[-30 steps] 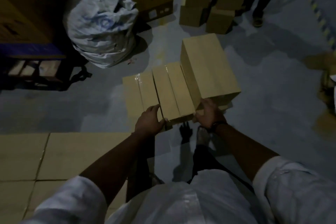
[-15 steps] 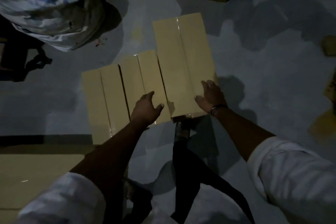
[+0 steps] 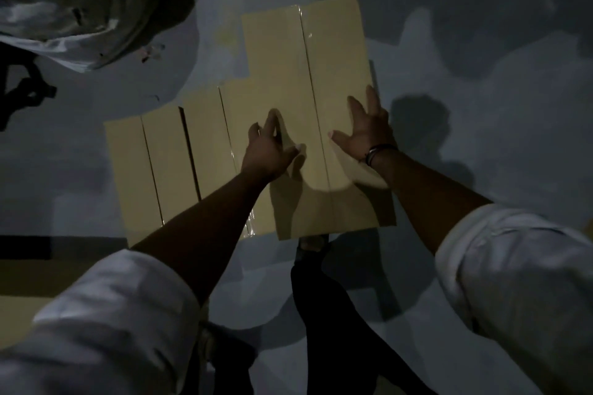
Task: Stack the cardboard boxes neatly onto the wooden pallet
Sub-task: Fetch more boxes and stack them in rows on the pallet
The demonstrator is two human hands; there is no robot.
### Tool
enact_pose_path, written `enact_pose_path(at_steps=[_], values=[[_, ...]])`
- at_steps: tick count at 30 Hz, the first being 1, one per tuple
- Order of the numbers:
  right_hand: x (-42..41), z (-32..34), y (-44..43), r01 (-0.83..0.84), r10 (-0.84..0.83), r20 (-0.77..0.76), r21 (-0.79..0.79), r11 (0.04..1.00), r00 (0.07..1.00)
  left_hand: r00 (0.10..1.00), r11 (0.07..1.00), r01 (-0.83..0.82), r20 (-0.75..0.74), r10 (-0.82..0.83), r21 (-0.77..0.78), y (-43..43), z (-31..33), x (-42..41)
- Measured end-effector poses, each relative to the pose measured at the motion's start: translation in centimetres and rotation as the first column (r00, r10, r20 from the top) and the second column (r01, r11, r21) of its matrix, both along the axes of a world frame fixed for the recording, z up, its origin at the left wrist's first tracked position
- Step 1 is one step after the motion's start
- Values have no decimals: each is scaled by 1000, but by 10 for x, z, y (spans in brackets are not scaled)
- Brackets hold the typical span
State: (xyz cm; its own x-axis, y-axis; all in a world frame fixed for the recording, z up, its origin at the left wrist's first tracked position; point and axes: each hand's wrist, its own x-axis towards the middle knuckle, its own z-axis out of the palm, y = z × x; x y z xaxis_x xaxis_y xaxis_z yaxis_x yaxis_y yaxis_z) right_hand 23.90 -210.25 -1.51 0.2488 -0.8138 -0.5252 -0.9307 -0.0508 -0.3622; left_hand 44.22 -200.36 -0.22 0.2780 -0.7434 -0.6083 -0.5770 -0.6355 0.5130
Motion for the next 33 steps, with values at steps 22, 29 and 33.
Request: enact_pose_path(at_steps=[22,29,33], values=[[133,192,246,-392,399,-19,-237,889,917,932,986,-161,323,163,-32,291,190,65],[209,241,441,-627,656,16,-277,728,754,808,888,-455,391,440,-58,518,240,92],[237,252,554,-744,794,22,-335,579,608,699,790,-608,420,579,-76,645,257,89]])
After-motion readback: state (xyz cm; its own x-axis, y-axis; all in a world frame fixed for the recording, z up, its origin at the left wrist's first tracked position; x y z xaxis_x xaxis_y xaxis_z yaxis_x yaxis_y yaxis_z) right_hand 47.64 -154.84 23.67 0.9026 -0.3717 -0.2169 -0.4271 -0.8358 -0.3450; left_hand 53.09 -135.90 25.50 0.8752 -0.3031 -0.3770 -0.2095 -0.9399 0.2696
